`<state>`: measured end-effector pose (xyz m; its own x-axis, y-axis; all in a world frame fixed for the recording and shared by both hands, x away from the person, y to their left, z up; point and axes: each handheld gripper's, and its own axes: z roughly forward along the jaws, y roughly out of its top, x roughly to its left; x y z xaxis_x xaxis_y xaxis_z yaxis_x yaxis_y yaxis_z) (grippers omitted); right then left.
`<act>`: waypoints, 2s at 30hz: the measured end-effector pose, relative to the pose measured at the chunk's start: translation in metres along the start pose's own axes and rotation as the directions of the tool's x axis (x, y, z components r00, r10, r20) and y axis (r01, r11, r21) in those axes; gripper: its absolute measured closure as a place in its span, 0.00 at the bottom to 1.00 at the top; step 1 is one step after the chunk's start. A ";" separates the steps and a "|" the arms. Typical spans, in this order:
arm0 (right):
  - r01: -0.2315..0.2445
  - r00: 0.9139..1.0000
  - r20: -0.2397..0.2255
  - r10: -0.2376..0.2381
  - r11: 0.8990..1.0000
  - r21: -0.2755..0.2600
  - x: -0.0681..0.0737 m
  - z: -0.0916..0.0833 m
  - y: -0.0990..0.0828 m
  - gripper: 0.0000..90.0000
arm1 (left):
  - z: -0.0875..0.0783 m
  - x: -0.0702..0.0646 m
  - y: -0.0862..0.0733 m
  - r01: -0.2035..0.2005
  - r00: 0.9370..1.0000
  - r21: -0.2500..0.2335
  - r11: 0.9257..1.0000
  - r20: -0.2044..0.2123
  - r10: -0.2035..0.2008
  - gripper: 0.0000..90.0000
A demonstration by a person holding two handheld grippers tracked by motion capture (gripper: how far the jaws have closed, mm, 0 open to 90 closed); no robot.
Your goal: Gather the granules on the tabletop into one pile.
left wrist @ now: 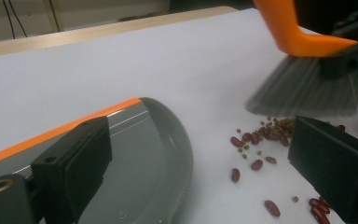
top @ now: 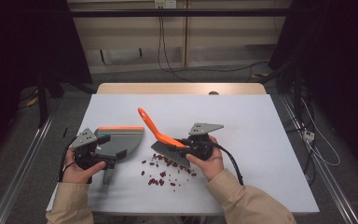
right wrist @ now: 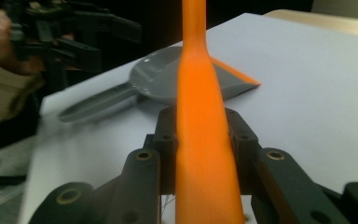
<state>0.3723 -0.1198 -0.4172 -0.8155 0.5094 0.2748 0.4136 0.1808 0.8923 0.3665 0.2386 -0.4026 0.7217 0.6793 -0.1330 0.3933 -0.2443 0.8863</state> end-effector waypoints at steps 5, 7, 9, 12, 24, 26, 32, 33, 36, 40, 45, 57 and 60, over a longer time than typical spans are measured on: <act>-0.097 0.994 -0.054 0.097 0.995 0.012 0.016 -0.002 -0.012 0.79 | 0.001 0.000 -0.001 0.002 1.000 0.000 1.000 0.002 -0.002 0.07; -0.128 0.988 -0.087 0.128 0.992 0.009 0.021 -0.001 -0.016 0.79 | 0.001 0.000 0.000 0.000 1.000 0.004 1.000 0.000 0.000 0.07; -0.132 0.986 -0.097 0.133 0.991 0.016 0.026 0.000 -0.019 0.79 | 0.001 0.000 0.000 0.000 1.000 0.004 1.000 -0.003 0.000 0.07; -0.130 0.983 -0.126 0.133 0.991 0.030 0.035 0.003 -0.021 0.79 | 0.001 0.000 -0.001 -0.002 1.000 0.005 1.000 -0.006 0.002 0.07; -0.061 0.980 -0.183 0.077 0.994 0.093 0.061 0.023 -0.032 0.79 | 0.000 0.000 -0.001 -0.010 1.000 0.011 1.000 -0.013 0.010 0.07; -0.072 0.976 -0.199 0.089 0.993 0.092 0.063 0.025 -0.033 0.79 | 0.000 0.001 -0.001 -0.008 1.000 0.014 1.000 -0.014 0.008 0.08; -0.061 0.974 -0.212 0.082 0.993 0.105 0.062 0.029 -0.039 0.79 | -0.002 0.005 -0.003 -0.001 0.999 0.021 1.000 -0.035 0.001 0.08; -0.043 0.978 -0.200 0.065 0.993 0.113 0.062 0.029 -0.040 0.79 | -0.002 0.006 -0.004 0.002 0.999 0.024 1.000 -0.048 -0.001 0.09; -0.034 0.982 -0.183 0.055 0.993 0.115 0.057 0.027 -0.042 0.79 | -0.004 0.009 -0.005 0.016 0.999 0.010 1.000 -0.040 -0.016 0.07; -0.040 0.984 -0.169 0.059 0.993 0.115 0.050 0.025 -0.043 0.79 | -0.004 0.010 -0.005 0.020 0.999 0.013 1.000 -0.039 -0.019 0.07; -0.037 0.987 -0.149 0.055 0.992 0.124 0.045 0.023 -0.043 0.79 | -0.006 0.010 -0.006 0.015 0.999 0.010 1.000 -0.038 -0.015 0.07; -0.063 0.996 -0.059 0.069 0.993 0.102 0.018 0.009 -0.040 0.79 | -0.007 0.006 -0.010 0.005 1.000 0.017 1.000 -0.017 -0.005 0.07; -0.083 0.996 -0.037 0.086 0.992 0.091 0.012 0.005 -0.040 0.79 | -0.006 0.004 -0.011 0.002 1.000 0.017 1.000 -0.012 -0.002 0.07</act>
<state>0.3485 -0.1162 -0.4512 -0.7910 0.4920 0.3637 0.5149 0.2141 0.8301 0.3619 0.2486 -0.4098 0.7140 0.6881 -0.1292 0.4046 -0.2548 0.8783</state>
